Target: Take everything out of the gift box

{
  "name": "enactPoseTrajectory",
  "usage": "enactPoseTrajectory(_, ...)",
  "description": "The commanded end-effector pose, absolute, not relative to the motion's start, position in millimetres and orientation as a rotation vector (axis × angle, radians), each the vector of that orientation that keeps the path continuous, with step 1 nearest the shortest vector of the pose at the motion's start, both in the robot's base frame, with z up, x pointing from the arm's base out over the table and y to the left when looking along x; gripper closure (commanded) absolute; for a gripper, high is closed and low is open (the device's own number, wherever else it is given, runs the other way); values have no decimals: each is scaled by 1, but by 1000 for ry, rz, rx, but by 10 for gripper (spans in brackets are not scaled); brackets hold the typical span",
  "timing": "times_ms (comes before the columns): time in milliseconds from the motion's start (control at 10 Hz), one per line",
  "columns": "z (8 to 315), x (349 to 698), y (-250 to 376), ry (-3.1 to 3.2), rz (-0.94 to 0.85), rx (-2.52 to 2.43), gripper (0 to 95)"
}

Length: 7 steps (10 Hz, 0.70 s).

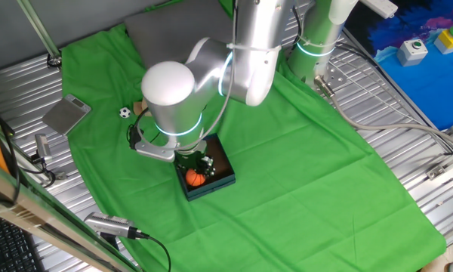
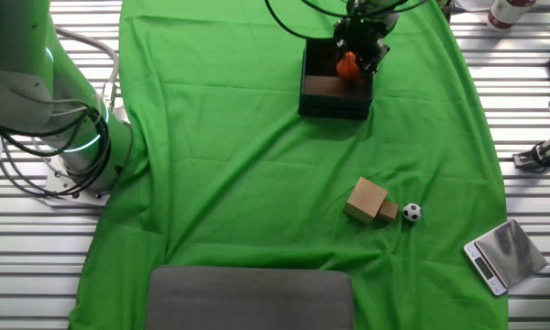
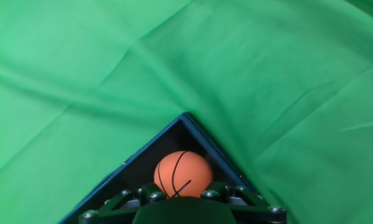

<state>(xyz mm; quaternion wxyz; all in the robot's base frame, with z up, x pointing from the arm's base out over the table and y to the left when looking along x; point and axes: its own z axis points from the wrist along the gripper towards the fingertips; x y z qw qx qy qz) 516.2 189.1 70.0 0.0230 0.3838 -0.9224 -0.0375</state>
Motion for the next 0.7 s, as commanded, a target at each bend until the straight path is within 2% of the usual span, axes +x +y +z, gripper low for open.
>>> enactPoseTrajectory(100,88,508,185,-2847,-120,1177,950)
enactPoseTrajectory(700,156,501,141,-2771,-154,1222,950)
